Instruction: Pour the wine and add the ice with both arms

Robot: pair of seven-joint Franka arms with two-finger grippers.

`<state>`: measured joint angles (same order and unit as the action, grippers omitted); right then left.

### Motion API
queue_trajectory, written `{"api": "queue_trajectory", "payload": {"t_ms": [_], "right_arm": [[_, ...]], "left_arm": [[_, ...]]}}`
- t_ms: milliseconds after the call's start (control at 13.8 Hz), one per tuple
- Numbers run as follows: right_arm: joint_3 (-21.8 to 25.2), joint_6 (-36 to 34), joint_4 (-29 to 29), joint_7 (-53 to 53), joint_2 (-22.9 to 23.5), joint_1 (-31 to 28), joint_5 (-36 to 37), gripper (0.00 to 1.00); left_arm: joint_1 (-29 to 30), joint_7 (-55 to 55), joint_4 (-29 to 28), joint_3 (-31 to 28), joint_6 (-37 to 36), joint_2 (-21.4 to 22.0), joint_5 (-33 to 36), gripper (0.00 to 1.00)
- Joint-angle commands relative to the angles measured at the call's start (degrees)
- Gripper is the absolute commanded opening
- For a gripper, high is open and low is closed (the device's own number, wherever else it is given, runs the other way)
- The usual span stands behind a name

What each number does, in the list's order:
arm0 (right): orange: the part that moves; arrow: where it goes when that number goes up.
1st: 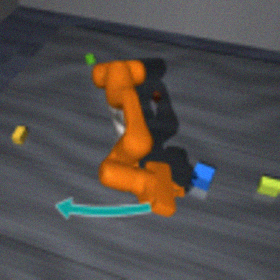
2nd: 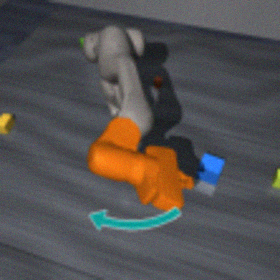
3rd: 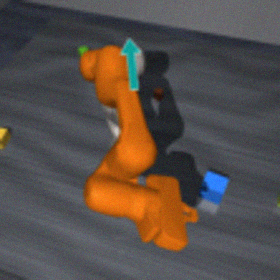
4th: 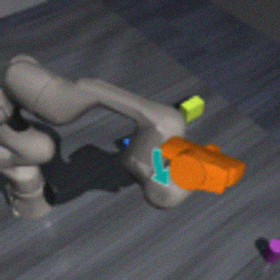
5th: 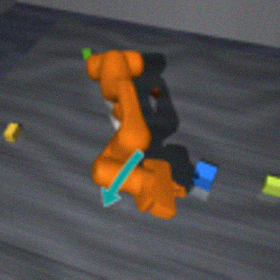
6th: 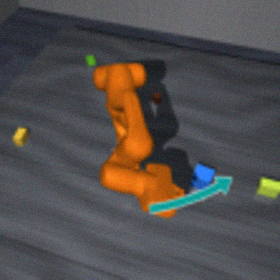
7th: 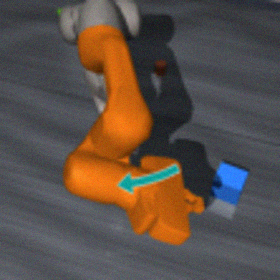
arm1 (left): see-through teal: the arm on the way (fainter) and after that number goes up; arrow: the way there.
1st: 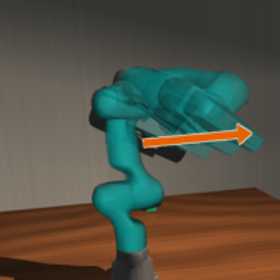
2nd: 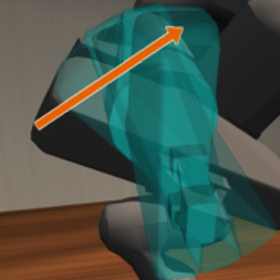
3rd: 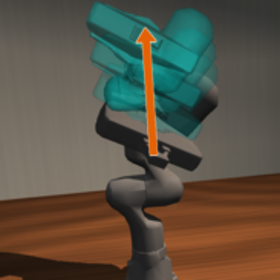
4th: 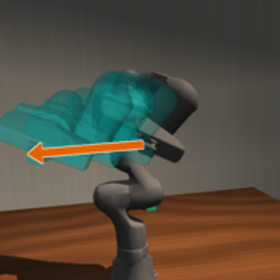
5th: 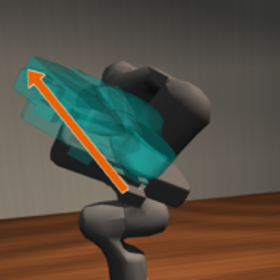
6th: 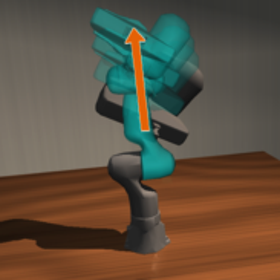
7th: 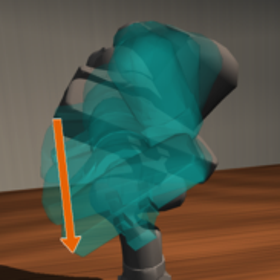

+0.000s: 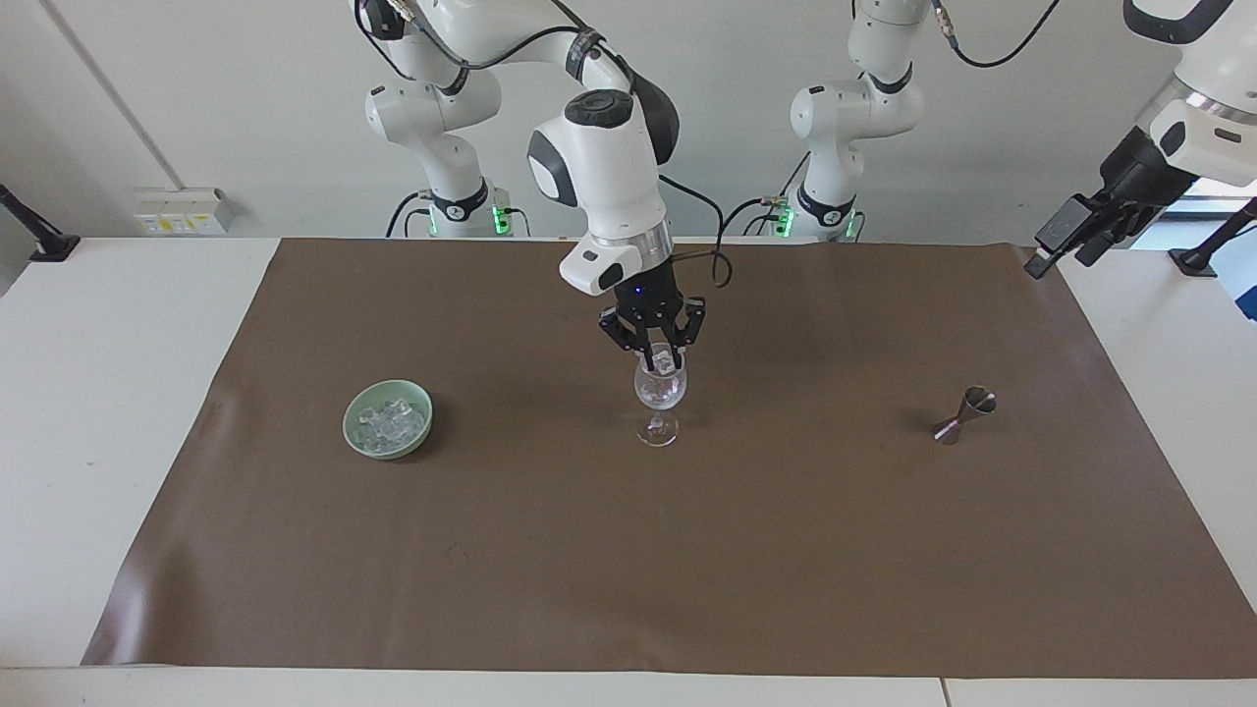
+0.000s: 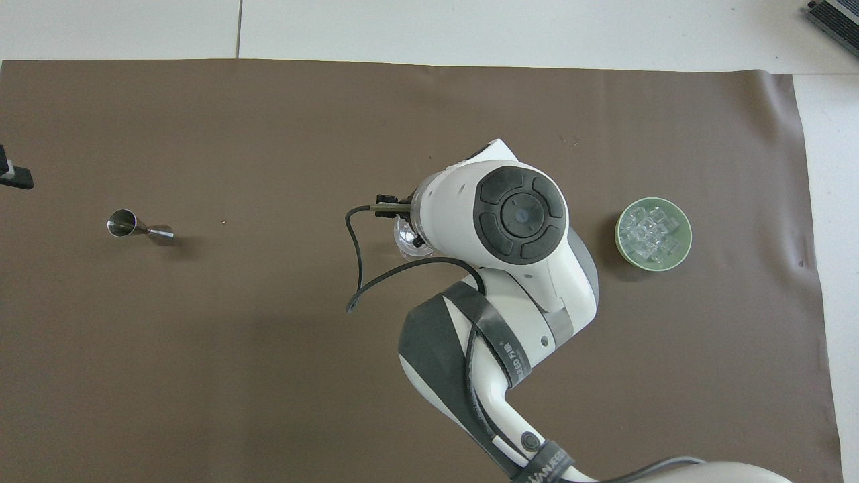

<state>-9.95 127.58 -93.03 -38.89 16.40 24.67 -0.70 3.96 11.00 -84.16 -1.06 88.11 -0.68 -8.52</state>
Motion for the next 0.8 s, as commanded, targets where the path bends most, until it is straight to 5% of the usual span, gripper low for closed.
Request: {"api": "queue_trajectory", "payload": {"t_ms": [0, 724], "right_arm": [[0.02, -0.4, 0.83, -2.33, 0.74, 0.82, 1.05, 0.0], [0.02, -1.81, 1.01, -1.8, 0.12, -0.06, 1.23, 0.0]], "left_arm": [[-0.7, -1.95, -0.66, 2.37, -1.27, 1.47, 3.32, 1.0], [-0.35, -9.77, -5.32, 5.98, -3.81, 6.22, 5.96, 1.0]]}}
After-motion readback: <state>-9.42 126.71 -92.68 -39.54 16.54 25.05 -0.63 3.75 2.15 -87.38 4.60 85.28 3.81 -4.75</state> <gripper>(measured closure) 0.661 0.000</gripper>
